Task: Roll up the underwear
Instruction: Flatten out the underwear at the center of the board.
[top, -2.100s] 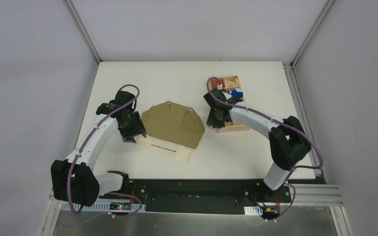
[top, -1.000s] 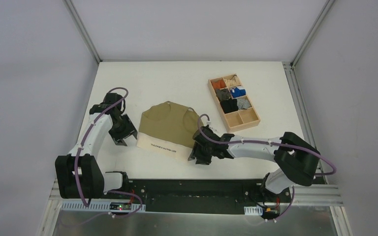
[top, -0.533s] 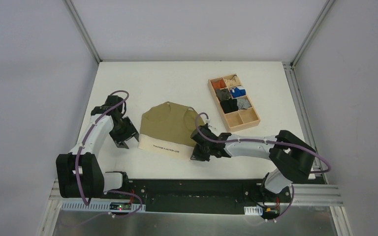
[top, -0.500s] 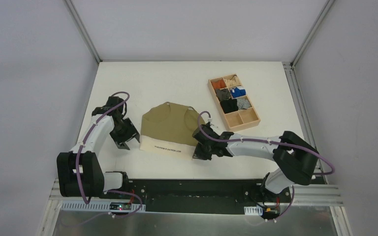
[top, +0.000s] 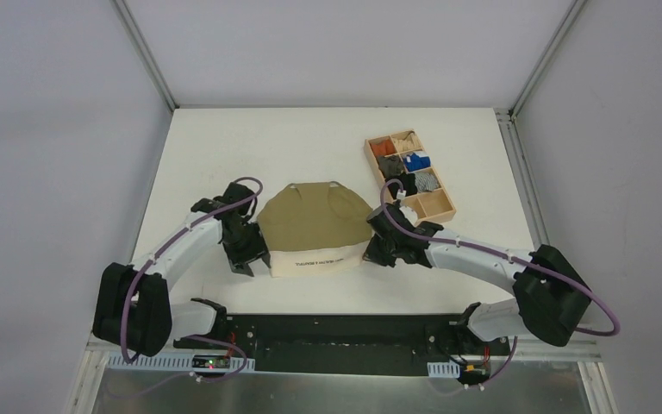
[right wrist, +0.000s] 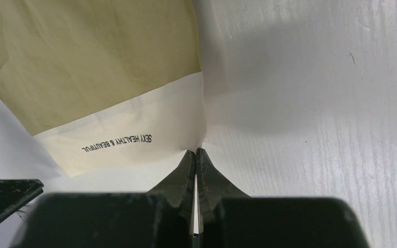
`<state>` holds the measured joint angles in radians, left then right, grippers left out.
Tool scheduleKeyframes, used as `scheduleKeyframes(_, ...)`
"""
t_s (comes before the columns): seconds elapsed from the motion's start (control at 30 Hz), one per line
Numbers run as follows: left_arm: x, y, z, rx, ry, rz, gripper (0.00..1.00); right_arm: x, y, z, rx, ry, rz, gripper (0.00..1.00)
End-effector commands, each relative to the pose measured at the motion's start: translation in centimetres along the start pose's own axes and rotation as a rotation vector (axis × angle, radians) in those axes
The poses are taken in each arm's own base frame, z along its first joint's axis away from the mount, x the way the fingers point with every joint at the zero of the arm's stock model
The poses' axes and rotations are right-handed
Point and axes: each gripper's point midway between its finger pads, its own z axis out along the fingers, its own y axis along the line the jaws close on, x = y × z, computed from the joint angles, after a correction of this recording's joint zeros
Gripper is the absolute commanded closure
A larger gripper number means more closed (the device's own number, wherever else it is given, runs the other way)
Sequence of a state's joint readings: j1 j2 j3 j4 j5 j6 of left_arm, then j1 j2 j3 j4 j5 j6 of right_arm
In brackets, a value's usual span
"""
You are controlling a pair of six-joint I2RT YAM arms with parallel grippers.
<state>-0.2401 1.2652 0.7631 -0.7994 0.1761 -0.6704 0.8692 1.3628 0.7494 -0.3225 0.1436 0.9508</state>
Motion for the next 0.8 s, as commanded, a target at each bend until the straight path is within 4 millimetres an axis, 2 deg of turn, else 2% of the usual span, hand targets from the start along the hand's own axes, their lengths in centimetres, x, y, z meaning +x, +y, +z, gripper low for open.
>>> scheduleKeyframes(0.0,2.0,-1.4,-0.7,0.045,-0.024,0.039,0.55,0.2,0.3,0.0,0.005,0.015,-0.026,1.00)
scheduleKeyframes(0.07,2.6,-1.6,-0.9,0.042,-0.033,0.084,0.60,0.3,0.5,0.2,0.003,0.021,-0.030,1.00)
scheduleKeyframes(0.17,3.1,-1.1,-0.5,0.004,-0.037,0.100,0.60,0.3,0.8,0.2,-0.001,0.023,-0.028,1.00)
scheduleKeyframes(0.27,2.9,-0.6,0.2,-0.031,-0.049,0.087,0.60,0.3,0.8,0.2,-0.001,0.024,-0.031,1.00)
scheduleKeyframes(0.4,2.3,-1.3,1.4,-0.018,-0.059,0.094,0.60,0.4,0.8,0.2,-0.003,0.029,-0.030,1.00)
scheduleKeyframes(0.53,1.7,-2.0,2.4,-0.012,-0.063,0.094,0.71,0.4,0.6,0.2,0.002,0.029,-0.027,1.00)
scheduleKeyframes(0.7,1.3,-2.5,3.1,-0.007,-0.061,0.089,0.78,0.5,0.5,0.1,-0.003,0.031,-0.026,1.00)
scheduleKeyframes(0.77,1.3,-2.3,3.4,-0.015,-0.058,0.091,0.87,0.5,0.6,0.1,-0.005,0.031,-0.023,1.00)
